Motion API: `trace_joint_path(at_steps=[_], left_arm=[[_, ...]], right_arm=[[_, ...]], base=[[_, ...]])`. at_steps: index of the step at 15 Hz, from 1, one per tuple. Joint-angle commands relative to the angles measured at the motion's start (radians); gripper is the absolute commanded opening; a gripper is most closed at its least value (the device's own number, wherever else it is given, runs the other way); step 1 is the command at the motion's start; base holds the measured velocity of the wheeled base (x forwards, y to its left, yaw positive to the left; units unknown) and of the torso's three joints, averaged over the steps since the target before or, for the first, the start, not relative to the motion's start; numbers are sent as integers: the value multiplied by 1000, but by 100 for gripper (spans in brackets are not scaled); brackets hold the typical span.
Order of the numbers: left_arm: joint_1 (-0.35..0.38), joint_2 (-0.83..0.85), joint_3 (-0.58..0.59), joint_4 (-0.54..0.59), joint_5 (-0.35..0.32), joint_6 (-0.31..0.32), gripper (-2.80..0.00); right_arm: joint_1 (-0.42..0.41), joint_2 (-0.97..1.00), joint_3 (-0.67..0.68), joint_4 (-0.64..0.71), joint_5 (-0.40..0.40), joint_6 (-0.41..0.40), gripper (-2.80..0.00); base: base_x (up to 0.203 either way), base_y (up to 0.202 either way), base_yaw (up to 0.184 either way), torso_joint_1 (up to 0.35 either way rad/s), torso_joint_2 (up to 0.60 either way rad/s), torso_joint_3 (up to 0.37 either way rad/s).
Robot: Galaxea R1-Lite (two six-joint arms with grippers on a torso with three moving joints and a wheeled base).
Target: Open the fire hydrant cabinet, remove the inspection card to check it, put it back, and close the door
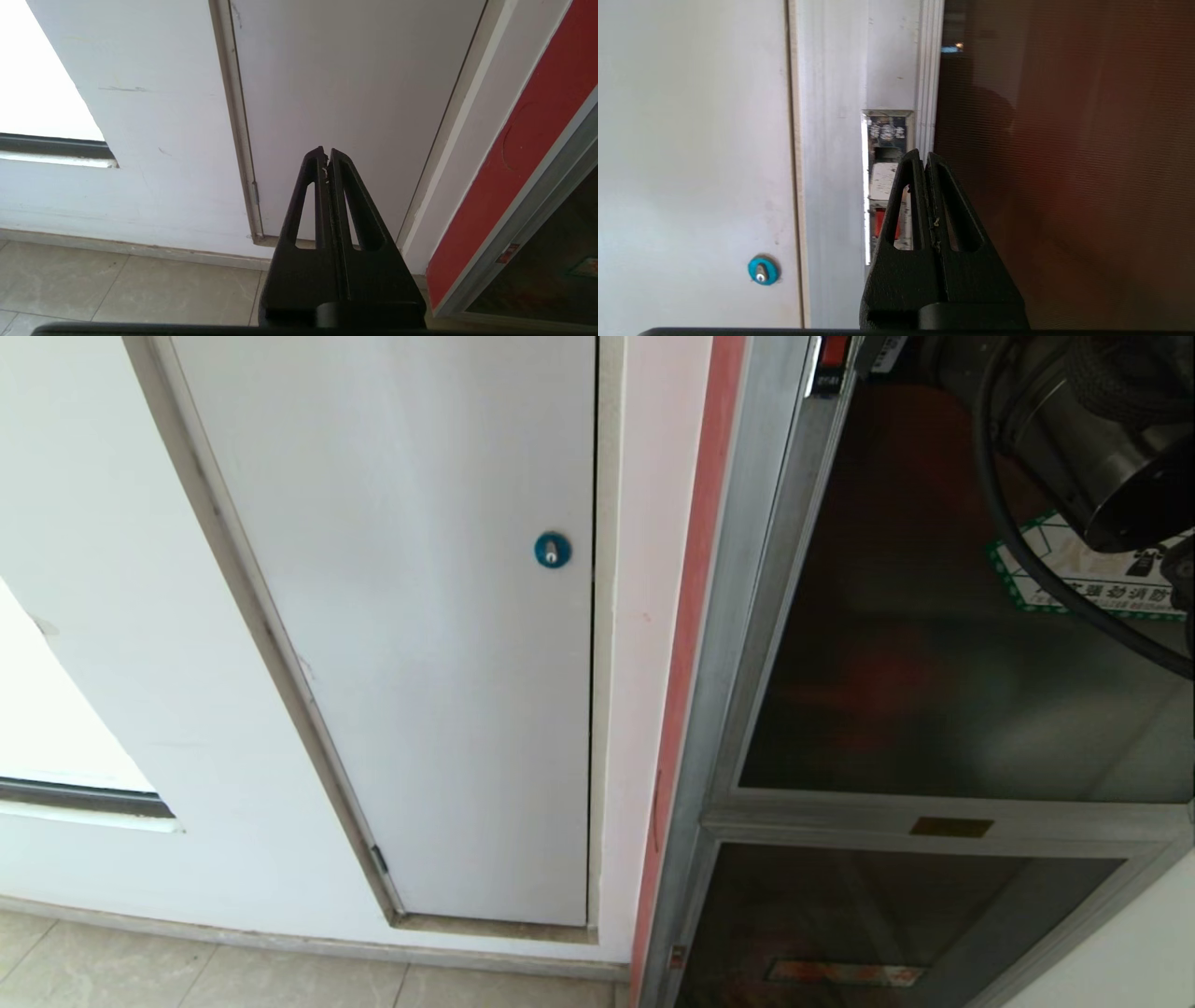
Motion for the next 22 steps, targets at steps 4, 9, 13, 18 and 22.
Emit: trace_joint_path(at_steps=[4,9,13,18,22], left_arm=[[1,0,20,-1,0,-1,-280],[1,0,20,-1,0,0,-280],[1,0,20,-1,0,0,-280],[1,0,20,-1,0,-1,-280],[1,0,20,-1,0,0,-280]], right_arm=[[3,-20,20,-3,0,-2,-280],[61,-38,120,-20,-43,-16,-280],[63,-29,163,-73,-61,-24,-280],[63,-29,163,-75,-61,-30,0],[63,-14,146,-74,-60,-32,0]], base=[[0,0,0,0,0,0],[0,0,0,0,0,0],[0,0,0,0,0,0],[0,0,0,0,0,0],[0,0,0,0,0,0]])
